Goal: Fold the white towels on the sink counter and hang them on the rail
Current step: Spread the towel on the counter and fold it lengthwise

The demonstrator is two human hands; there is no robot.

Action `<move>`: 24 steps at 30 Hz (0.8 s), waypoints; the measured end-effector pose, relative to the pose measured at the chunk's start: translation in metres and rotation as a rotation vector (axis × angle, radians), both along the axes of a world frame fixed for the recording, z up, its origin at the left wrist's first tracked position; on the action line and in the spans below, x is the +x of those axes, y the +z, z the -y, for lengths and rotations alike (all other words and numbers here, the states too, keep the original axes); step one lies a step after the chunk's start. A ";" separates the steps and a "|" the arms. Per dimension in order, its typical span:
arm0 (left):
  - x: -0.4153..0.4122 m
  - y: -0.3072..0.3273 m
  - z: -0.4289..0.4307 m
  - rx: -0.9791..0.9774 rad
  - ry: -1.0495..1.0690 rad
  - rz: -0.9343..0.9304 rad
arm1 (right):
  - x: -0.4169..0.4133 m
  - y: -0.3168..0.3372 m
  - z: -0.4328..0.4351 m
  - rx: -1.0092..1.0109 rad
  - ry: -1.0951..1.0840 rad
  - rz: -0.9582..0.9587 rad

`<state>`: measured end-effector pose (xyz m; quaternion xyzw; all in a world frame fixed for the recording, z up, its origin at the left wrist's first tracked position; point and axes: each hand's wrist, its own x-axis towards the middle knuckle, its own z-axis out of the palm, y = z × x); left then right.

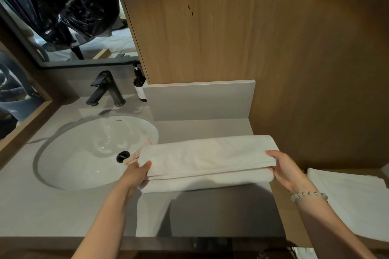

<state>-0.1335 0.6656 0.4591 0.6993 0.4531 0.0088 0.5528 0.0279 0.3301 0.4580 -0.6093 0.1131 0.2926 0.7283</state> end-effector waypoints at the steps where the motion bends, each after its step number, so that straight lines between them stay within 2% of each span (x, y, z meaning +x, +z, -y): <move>1: -0.001 0.000 -0.001 0.005 -0.020 -0.003 | 0.001 -0.004 0.002 0.004 -0.009 0.005; 8: -0.012 0.009 -0.004 0.084 -0.224 -0.087 | -0.004 -0.012 0.005 -0.105 -0.016 0.050; 14: -0.008 0.007 0.013 0.462 -0.340 -0.162 | -0.007 -0.012 0.006 -0.395 0.054 0.210; 21: -0.008 -0.003 0.021 0.730 -0.352 -0.338 | -0.009 -0.013 0.010 -0.530 0.127 0.303; 24: -0.016 -0.003 0.017 0.893 -0.357 -0.483 | -0.011 -0.015 0.011 -0.551 0.143 0.338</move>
